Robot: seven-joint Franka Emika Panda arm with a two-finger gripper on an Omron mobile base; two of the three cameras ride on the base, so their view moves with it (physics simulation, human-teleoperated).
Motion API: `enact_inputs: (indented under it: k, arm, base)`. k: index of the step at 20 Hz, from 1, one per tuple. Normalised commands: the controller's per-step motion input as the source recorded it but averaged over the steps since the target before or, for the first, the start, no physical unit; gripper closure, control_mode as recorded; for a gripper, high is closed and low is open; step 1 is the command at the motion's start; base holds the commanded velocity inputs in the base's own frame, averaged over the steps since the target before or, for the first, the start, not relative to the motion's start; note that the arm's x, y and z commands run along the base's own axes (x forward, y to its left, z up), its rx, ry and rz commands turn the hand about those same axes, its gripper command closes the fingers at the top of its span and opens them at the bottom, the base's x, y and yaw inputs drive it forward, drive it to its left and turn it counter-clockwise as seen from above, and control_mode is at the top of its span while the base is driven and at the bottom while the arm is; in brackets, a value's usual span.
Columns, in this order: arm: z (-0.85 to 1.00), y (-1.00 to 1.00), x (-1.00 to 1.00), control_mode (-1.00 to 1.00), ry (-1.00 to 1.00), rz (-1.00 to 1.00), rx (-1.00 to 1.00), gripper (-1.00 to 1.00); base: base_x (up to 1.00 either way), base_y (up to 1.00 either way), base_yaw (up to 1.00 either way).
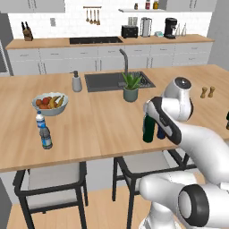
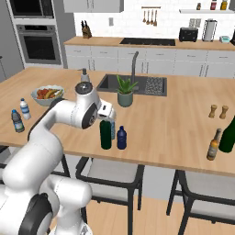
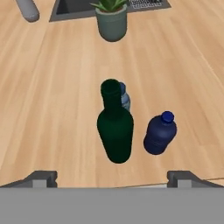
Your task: Move the plastic bottles in the middle to the plastics group, and the glass bottles in the middle to the glass group.
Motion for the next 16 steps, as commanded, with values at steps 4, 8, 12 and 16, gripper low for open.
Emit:
enact_inputs:
  k: [4, 8, 12, 16]
  arm:
    - [-0.36, 0.00, 0.16, -1.00, 0.08, 0.10, 0.00, -1.00]
    - [-0.24, 0.00, 0.28, -1.00, 0.06, 0.09, 0.00, -1.00]
    - [-0.04, -0.01, 0.34, -1.00, 0.00, 0.02, -0.01, -1.00]
    - [-0.04, 0.00, 0.34, -1.00, 0.01, 0.00, -0.05, -1.00]
  base:
    - [0.00, 0.00, 0.00]
    - [0.00, 0.00, 0.00]
    - [0.00, 0.00, 0.00]
    - [0.00, 0.00, 0.00]
